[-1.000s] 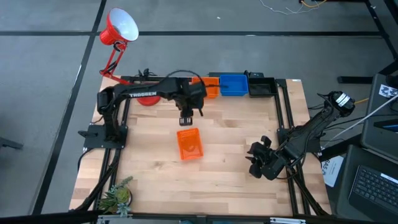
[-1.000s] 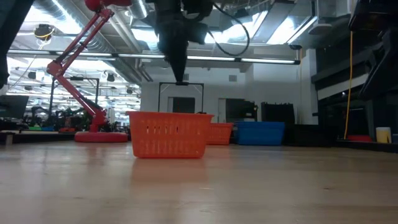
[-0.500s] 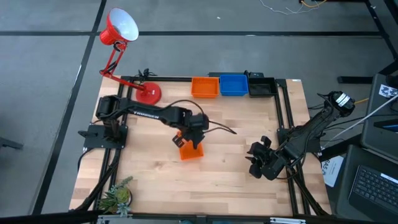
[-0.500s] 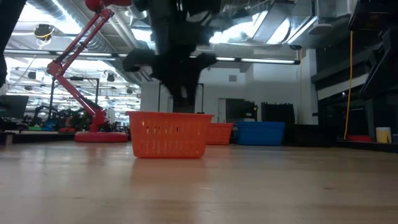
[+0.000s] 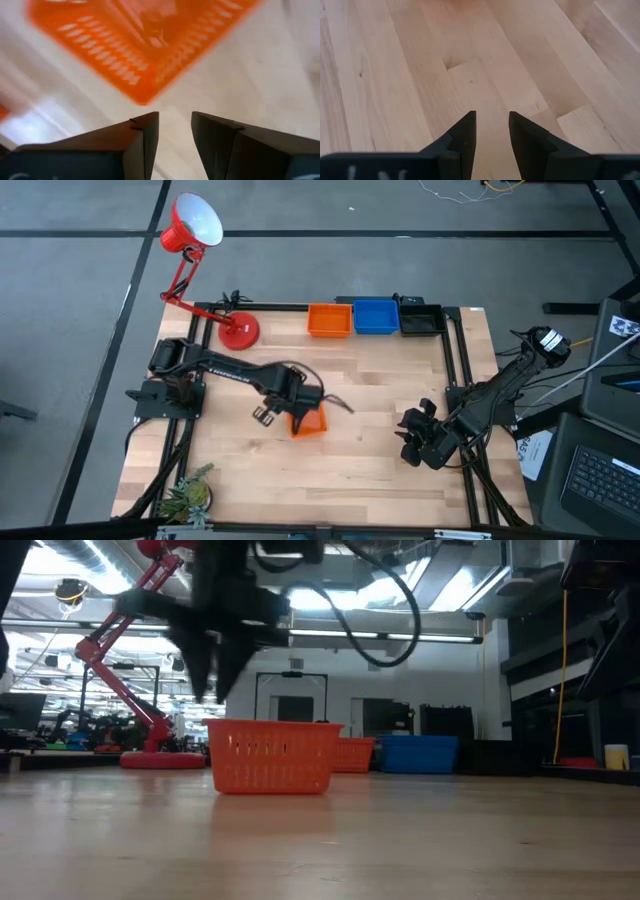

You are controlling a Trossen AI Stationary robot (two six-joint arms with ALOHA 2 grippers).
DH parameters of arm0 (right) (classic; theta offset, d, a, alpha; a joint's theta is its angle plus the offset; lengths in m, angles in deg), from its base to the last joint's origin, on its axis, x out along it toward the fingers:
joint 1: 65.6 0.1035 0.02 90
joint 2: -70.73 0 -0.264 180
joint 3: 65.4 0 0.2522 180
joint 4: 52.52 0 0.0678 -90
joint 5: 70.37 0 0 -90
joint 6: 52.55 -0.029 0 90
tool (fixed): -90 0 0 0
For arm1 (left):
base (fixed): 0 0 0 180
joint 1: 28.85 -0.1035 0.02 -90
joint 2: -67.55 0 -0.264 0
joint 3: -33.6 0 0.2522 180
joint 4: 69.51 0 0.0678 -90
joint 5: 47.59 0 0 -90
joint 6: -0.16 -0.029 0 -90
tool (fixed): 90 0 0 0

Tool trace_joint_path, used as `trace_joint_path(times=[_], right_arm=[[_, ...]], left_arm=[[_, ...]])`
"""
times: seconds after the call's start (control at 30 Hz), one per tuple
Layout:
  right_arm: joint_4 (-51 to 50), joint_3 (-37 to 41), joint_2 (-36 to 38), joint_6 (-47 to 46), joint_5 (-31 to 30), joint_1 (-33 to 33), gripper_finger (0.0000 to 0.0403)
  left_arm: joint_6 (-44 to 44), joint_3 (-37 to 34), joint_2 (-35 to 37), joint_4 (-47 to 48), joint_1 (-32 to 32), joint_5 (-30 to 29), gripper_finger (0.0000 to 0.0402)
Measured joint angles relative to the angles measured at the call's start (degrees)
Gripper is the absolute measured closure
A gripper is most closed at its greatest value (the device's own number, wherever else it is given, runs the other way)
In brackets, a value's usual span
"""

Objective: Stack baskets by color
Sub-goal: Stack the bottom orange bin on the top orange bins

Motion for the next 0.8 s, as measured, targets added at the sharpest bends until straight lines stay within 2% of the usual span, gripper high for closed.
trace_joint_path(times=[0.13,0.3,0.47,0.8], right_arm=[[0.0,0.0,0.0,0.0,0.0,0.0,0.0287],[0.0,0.0,0.0,0.0,0.0,0.0,0.0287],[0.3,0.0,0.0,0.0,0.0,0.0,0.0287],[0.4,0.0,0.0,0.0,0.0,0.0,0.0287]], left_arm=[[-0.5,-1.0,0.0,2.6,3.9,0.2,0.0294],[-2.5,-1.0,-0.3,-2.7,7.4,-3.2,0.0294],[-6.5,-1.0,-0.4,-8.9,8.3,-3.9,0.0294],[-7.1,-0.9,-3.0,-6.7,8.5,-3.6,0.0294]])
